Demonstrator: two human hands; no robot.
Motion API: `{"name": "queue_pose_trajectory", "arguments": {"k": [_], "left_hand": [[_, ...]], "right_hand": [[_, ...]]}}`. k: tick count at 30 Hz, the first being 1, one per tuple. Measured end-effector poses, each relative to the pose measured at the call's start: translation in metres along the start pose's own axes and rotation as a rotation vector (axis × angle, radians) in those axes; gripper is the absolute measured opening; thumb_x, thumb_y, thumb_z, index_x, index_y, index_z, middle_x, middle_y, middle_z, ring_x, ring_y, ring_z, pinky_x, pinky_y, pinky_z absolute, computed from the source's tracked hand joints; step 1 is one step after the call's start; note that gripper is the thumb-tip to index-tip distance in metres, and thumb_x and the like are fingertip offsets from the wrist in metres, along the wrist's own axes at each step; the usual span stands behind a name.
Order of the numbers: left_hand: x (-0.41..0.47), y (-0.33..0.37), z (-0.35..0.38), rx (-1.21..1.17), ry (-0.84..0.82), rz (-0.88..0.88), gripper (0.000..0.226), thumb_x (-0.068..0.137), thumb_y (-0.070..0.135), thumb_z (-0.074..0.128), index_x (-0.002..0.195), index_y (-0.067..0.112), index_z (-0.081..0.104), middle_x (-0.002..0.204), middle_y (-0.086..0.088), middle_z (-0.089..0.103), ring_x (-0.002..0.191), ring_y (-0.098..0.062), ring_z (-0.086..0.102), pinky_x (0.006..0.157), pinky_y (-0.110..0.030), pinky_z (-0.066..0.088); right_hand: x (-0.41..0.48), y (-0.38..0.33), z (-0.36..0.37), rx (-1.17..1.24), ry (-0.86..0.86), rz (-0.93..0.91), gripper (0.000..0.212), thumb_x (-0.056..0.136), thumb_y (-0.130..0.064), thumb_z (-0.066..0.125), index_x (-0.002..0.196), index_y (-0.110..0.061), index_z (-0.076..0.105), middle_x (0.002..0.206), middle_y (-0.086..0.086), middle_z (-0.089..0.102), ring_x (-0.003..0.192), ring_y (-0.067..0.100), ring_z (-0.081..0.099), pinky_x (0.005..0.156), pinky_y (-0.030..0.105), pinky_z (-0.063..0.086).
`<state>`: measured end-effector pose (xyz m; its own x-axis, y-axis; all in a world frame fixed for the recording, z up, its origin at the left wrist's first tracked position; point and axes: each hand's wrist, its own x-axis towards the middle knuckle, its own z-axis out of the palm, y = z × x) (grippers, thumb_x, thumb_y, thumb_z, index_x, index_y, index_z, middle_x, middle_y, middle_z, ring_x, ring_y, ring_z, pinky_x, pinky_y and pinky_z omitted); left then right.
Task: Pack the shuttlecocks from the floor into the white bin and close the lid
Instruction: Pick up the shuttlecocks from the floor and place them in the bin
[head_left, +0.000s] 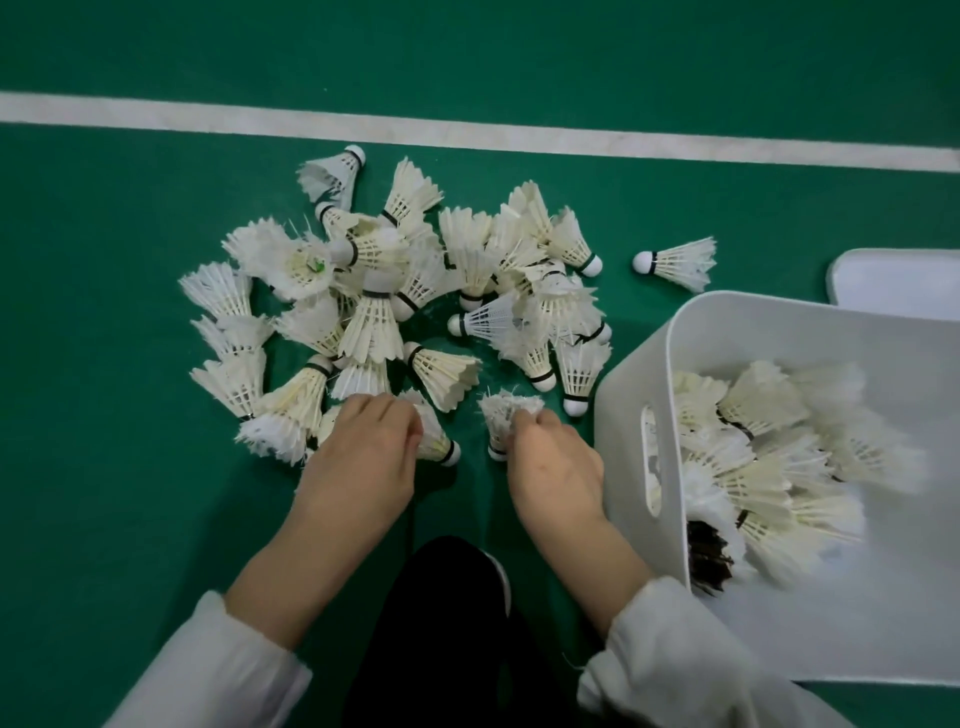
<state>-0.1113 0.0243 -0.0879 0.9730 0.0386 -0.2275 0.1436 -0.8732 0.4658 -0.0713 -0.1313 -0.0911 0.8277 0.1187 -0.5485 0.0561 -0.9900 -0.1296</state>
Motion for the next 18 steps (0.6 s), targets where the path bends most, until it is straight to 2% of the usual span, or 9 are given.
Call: {"name": "queue_pose_trajectory", "arguments": {"k": [4,7,9,11,13,16,18], "left_hand": [[0.005,0.003,-0.017,-0.228,-0.029,-0.075,0.004,0.096,0.017,0.04,0.092,0.019,0.042,0.077,-0.003,0.054,0.065,-0.018,0.054,0.058,-0.035,0.039],[0.013,0.009,-0.028,-0.3,0.049,-0.069,0.015,0.096,0.012,0.037,0.104,0.023,0.043,0.089,-0.002,0.055,0.065,-0.02,0.062,0.057,-0.036,0.048],[0.023,0.011,-0.033,-0.229,0.124,0.009,0.023,0.093,0.003,0.038,0.107,0.015,0.052,0.098,-0.003,0.05,0.076,-0.024,0.059,0.063,-0.033,0.044],[0.035,0.014,-0.035,-0.158,0.147,0.088,0.021,0.091,0.0,0.042,0.1,0.005,0.061,0.103,-0.006,0.048,0.085,-0.024,0.054,0.069,-0.032,0.042],[0.048,0.015,-0.029,-0.031,0.154,0.171,0.018,0.088,0.004,0.05,0.1,0.001,0.064,0.108,-0.012,0.05,0.093,-0.027,0.052,0.075,-0.03,0.041],[0.062,0.017,-0.009,0.221,0.14,0.248,0.026,0.08,0.012,0.064,0.101,-0.003,0.062,0.113,-0.018,0.054,0.105,-0.032,0.049,0.083,-0.038,0.046],[0.067,0.017,0.006,0.365,0.091,0.292,0.028,0.07,0.01,0.071,0.094,-0.003,0.063,0.107,-0.019,0.058,0.102,-0.033,0.052,0.084,-0.038,0.048]], "right_hand": [[0.001,-0.001,-0.003,0.041,0.083,0.001,0.014,0.091,-0.01,0.048,0.101,-0.008,0.057,0.119,0.009,0.04,0.104,0.029,0.046,0.06,0.032,0.029],[0.0,-0.003,-0.005,0.057,0.139,-0.003,0.01,0.089,-0.009,0.051,0.095,-0.007,0.058,0.125,0.01,0.035,0.101,0.029,0.046,0.059,0.032,0.031],[0.0,-0.002,-0.007,0.077,0.151,-0.015,0.012,0.089,-0.008,0.051,0.097,-0.008,0.06,0.132,0.009,0.031,0.103,0.028,0.048,0.061,0.031,0.034],[-0.001,-0.001,-0.01,0.082,0.149,-0.033,0.014,0.09,-0.008,0.051,0.099,-0.009,0.061,0.136,0.006,0.031,0.103,0.027,0.052,0.062,0.031,0.035],[0.001,0.0,-0.011,0.084,0.141,-0.041,0.014,0.091,-0.009,0.05,0.1,-0.009,0.06,0.13,0.005,0.039,0.095,0.026,0.057,0.061,0.03,0.035],[0.003,0.0,-0.012,0.104,0.164,-0.055,0.014,0.091,-0.009,0.049,0.101,-0.01,0.059,0.123,0.005,0.045,0.088,0.027,0.06,0.061,0.031,0.037],[0.003,0.001,-0.013,0.105,0.183,-0.063,0.015,0.091,-0.009,0.049,0.102,-0.011,0.059,0.119,0.005,0.047,0.09,0.027,0.059,0.061,0.031,0.037]]}}
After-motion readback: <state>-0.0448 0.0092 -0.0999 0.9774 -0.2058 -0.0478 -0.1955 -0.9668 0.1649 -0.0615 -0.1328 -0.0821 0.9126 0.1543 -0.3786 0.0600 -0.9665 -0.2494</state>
